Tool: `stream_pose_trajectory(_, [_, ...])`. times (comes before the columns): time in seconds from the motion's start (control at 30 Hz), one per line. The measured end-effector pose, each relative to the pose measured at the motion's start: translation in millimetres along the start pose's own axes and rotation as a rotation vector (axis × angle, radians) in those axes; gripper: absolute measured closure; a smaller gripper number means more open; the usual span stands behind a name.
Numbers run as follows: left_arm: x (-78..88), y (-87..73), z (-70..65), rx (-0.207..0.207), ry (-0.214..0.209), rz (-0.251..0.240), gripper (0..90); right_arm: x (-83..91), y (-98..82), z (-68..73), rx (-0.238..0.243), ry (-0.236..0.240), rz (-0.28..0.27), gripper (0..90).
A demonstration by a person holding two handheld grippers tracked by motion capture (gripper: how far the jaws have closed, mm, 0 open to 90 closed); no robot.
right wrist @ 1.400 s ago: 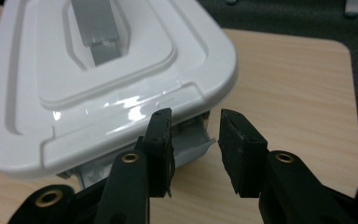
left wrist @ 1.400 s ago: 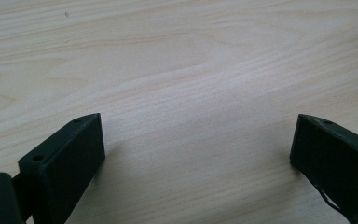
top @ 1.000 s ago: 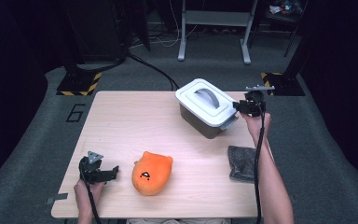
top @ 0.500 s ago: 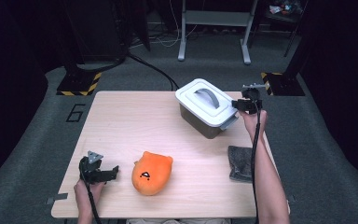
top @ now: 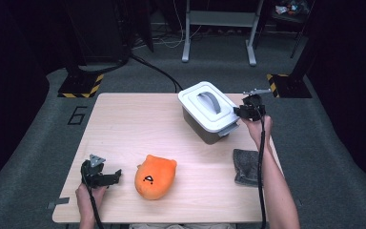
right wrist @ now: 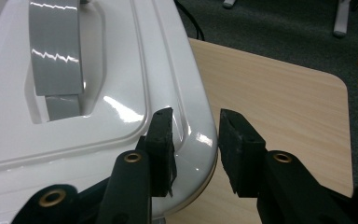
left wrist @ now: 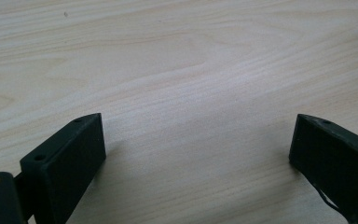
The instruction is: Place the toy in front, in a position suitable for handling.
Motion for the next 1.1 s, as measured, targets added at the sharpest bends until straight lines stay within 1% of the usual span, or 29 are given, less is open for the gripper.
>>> stream_pose_trajectory(0.07, [0.0,0.0,0.0,0.000,0.000,0.000,3.4,1.6,-1.8,2.7,0.013,0.008,0.001,65.0])
stream_pose_trajectory(0.1, [0.0,0.0,0.0,0.000,0.000,0.000,3.3,2.7,-3.1,5.1,0.005,0.010,0.002,65.0])
stream_pose_trajectory(0.17, [0.0,0.0,0.0,0.001,0.000,0.000,3.4,4.1,-5.1,7.4,0.016,0.020,0.002,64.8])
stream_pose_trajectory(0.27, [0.0,0.0,0.0,0.001,0.000,0.000,3.4,5.5,-7.5,11.9,0.008,0.046,-0.002,64.7])
stream_pose_trajectory(0.33, [-0.1,0.0,0.1,0.000,0.000,0.000,3.4,6.2,-8.8,14.1,0.024,0.060,-0.009,64.5])
stream_pose_trajectory(0.4, [0.0,0.0,0.0,0.001,0.000,0.000,3.4,7.3,-10.6,18.5,0.021,0.076,-0.010,64.4])
stream_pose_trajectory(0.43, [0.0,0.0,0.0,0.000,0.000,0.000,3.3,7.7,-11.1,19.9,0.031,0.077,-0.011,64.4])
stream_pose_trajectory(0.47, [-0.1,0.0,0.0,0.001,-0.001,0.000,3.4,8.5,-12.2,23.0,0.022,0.085,-0.007,64.3])
stream_pose_trajectory(0.53, [-0.1,0.0,0.1,0.001,0.000,0.000,3.4,9.3,-13.5,28.4,0.025,0.101,-0.008,64.1])
stream_pose_trajectory(0.6, [-0.1,0.0,0.1,0.001,0.000,0.000,3.3,10.2,-14.9,34.0,0.032,0.112,-0.006,63.9])
stream_pose_trajectory(0.63, [-0.1,0.0,0.1,0.001,-0.001,0.000,3.4,10.2,-14.9,36.2,0.048,0.113,-0.011,63.7])
stream_pose_trajectory(0.67, [0.0,0.0,0.1,0.001,-0.001,0.000,3.4,10.7,-15.7,38.9,0.054,0.118,-0.007,63.5])
stream_pose_trajectory(0.77, [-0.1,0.0,0.0,0.001,0.000,0.000,3.3,11.5,-17.2,46.9,0.050,0.142,-0.004,62.9])
stream_pose_trajectory(0.9, [0.0,0.0,0.1,0.000,0.000,0.000,3.4,11.4,-17.2,53.1,0.066,0.168,0.000,62.5])
stream_pose_trajectory(0.93, [0.0,0.0,0.1,0.000,0.000,0.000,3.4,11.7,-17.0,53.6,0.061,0.170,0.003,62.9])
stream_pose_trajectory(0.97, [-0.1,0.0,-0.1,0.001,-0.001,0.000,3.4,10.7,-15.2,52.3,0.053,0.181,-0.008,61.6])
stream_pose_trajectory(1.0, [0.0,0.0,0.1,0.000,0.000,0.000,3.4,9.7,-14.1,51.5,0.028,0.195,-0.014,59.0])
stream_pose_trajectory(1.03, [0.0,0.0,0.1,0.000,0.000,0.000,3.4,7.8,-12.7,50.0,0.014,0.203,-0.022,58.8])
stream_pose_trajectory(1.1, [0.0,0.1,-0.1,0.000,0.000,-0.001,3.4,4.1,-12.8,49.9,0.003,0.210,-0.012,59.9])
Point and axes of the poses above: each handheld gripper's, and its own axes: x roughly backward along the jaws, y roughly out of its top, z roughly to its left, the point moved 8 cm from there along -x, roughly forward along the jaws, and after that the axes turned 7 degrees about z, right-handed, at the moved point
